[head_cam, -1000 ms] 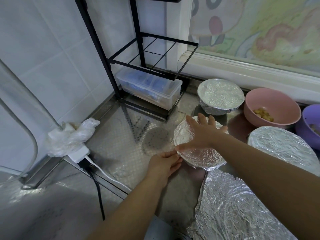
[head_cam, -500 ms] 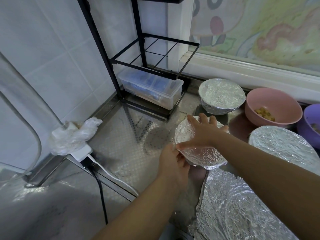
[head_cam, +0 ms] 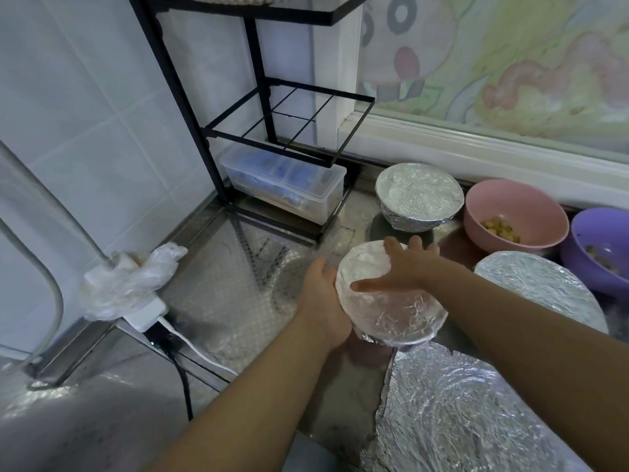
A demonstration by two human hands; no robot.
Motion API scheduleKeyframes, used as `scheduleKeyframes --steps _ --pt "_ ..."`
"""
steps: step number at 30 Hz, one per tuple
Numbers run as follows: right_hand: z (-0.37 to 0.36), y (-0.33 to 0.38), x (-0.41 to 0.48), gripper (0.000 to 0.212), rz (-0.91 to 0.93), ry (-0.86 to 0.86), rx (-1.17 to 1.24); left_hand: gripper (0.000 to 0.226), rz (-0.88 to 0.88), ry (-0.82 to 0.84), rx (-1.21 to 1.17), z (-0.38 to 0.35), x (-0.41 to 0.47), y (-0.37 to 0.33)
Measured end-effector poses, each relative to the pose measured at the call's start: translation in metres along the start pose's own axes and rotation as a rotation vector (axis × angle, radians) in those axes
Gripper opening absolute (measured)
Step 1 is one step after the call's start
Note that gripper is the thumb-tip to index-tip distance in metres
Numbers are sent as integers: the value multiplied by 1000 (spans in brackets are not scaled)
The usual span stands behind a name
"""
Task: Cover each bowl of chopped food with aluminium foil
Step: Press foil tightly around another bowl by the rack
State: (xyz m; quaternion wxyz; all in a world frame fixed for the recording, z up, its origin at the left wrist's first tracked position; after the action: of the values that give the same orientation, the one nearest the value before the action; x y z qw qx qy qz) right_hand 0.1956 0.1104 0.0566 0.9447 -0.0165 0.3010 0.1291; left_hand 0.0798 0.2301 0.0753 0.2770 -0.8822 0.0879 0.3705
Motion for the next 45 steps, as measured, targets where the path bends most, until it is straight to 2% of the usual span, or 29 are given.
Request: scheduleKeyframes --steps 2,5,8,12,15,17,19,22,25,29,34,38,45 --pt "-2 -9 -4 142 -22 10 5 62 -2 -1 27 -6 2 -5" --pt "-3 -17 -11 144 -52 22 47 54 -60 88 67 -14 7 -8" --pt "-3 -23 -14 146 -66 31 99 55 -53 85 72 -12 18 -10" --pt "-5 -37 -14 146 -71 44 193 71 -20 37 95 -2 45 -7" --pt "-7 -46 -15 150 -68 14 225 49 -142 3 117 10 56 -1" --pt "-9 -42 -18 150 -34 -86 160 36 -189 6 192 18 57 9" --pt "-12 -30 -19 147 50 -175 85 42 -219 -2 243 26 56 21" --pt "-19 -11 -16 146 132 -177 47 54 -244 31 261 26 55 33" --pt "-24 -6 -12 147 128 -149 22 60 -267 35 211 21 56 42" --pt "-24 -4 -10 146 115 -141 8 57 -281 7 92 14 51 51" --pt "-23 -3 -9 146 97 -137 -16 61 -306 -83 -8 12 54 59" --pt "-21 -4 -9 146 99 -136 -14 67 -325 -159 -24 13 61 64" --pt "-22 -5 -9 142 114 -141 4 77 -284 -194 13 17 68 68"
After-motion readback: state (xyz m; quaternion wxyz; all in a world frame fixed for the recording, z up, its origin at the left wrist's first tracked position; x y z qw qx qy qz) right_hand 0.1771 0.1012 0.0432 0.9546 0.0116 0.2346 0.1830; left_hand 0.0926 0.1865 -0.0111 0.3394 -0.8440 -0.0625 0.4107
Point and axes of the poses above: each hand's wrist, its own x-axis towards the middle knuckle, its own z-axis out of the back of the hand, y = z × x, the point moved 3 cm from there along x, towards the middle knuckle, and after that the axes turned 3 degrees about -x, right-handed, at the moved point
